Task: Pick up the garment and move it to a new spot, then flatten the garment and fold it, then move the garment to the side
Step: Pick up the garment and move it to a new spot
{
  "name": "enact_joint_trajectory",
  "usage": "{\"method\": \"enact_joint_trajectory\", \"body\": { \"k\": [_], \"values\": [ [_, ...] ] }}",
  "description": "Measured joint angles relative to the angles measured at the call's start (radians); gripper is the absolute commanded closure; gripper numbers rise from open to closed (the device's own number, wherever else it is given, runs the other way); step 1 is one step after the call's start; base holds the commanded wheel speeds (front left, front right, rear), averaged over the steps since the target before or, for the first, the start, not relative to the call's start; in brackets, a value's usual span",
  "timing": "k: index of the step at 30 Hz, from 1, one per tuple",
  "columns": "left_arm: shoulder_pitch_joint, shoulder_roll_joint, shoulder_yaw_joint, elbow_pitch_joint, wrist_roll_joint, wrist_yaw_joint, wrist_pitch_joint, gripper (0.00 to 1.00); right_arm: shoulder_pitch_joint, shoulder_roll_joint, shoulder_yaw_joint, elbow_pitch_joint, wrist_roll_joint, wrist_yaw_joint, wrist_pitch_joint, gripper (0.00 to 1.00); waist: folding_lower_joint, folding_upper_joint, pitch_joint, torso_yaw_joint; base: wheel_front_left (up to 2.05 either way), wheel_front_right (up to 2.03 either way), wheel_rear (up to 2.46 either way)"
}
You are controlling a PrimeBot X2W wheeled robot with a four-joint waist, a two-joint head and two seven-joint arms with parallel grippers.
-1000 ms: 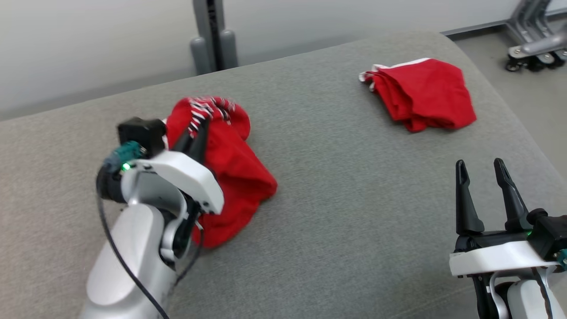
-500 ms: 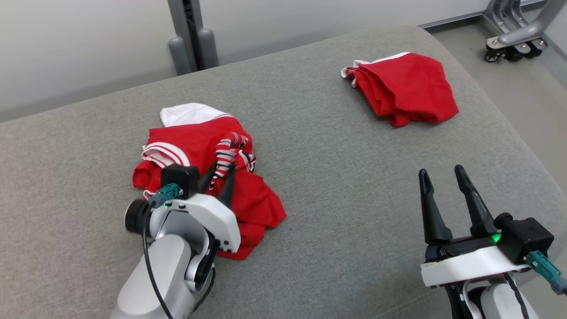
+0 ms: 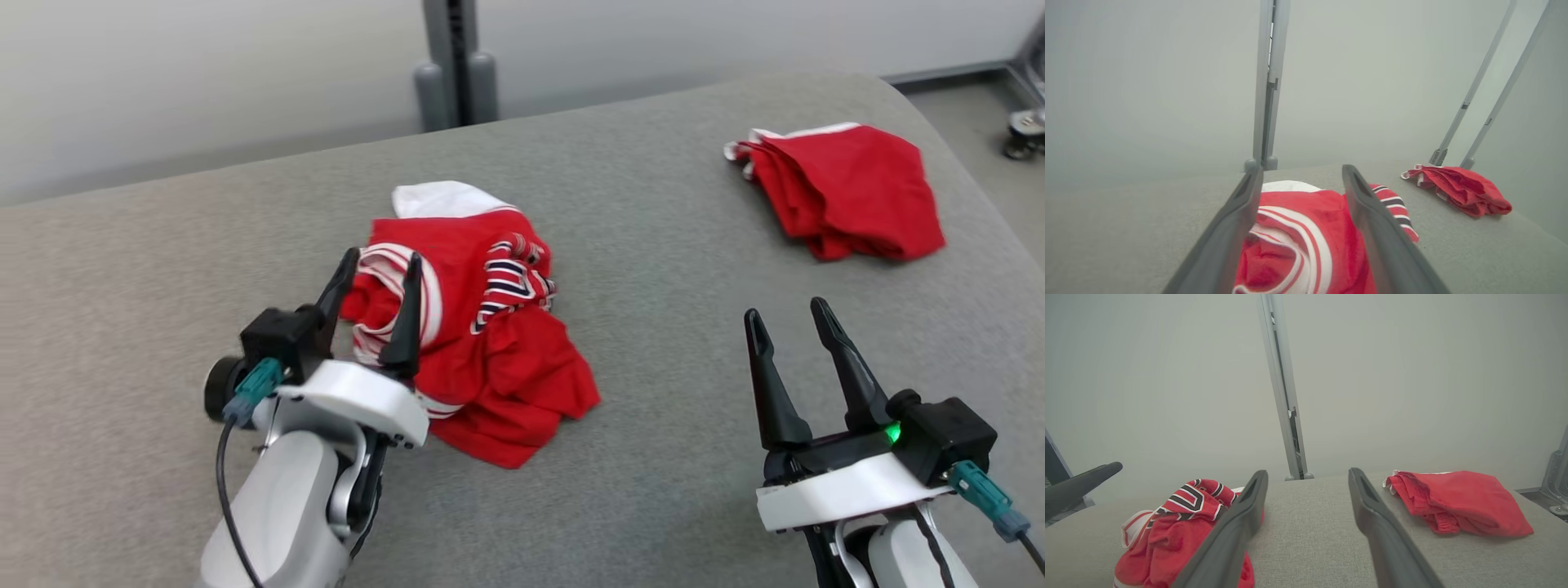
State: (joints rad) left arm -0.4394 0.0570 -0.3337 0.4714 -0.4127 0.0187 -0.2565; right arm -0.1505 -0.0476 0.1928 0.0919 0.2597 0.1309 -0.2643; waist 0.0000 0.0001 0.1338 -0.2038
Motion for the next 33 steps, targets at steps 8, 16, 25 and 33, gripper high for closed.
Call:
{"method": "enact_joint_trajectory", "body": {
  "k": [8, 16, 25, 33],
  "values": [
    [0.168, 0.006, 0.107, -0.173, 0.052, 0.021, -0.005, 0.00, 0.041, 0.001, -0.045, 0.020, -0.032, 0.000, 0.000, 0.00, 0.0000, 0.0000, -0.045, 0.114, 0.00, 0.00, 0.00],
    [0.343, -0.002, 0.185, -0.249, 0.119, 0.019, -0.005, 0.00, 0.109, 0.000, -0.091, 0.040, -0.053, 0.000, 0.000, 0.00, 0.0000, 0.0000, -0.117, 0.205, 0.00, 0.00, 0.00],
    [0.469, -0.005, 0.251, -0.307, 0.168, 0.035, -0.005, 0.00, 0.170, 0.000, -0.108, 0.049, -0.073, 0.000, 0.000, 0.00, 0.0000, 0.0000, -0.158, 0.225, 0.00, 0.00, 0.00],
    [0.489, -0.008, 0.241, -0.312, 0.183, 0.033, -0.005, 0.00, 0.177, 0.000, -0.097, 0.052, -0.071, 0.000, 0.000, 0.00, 0.0000, 0.0000, -0.153, 0.216, 0.00, 0.00, 0.00]
  ]
}}
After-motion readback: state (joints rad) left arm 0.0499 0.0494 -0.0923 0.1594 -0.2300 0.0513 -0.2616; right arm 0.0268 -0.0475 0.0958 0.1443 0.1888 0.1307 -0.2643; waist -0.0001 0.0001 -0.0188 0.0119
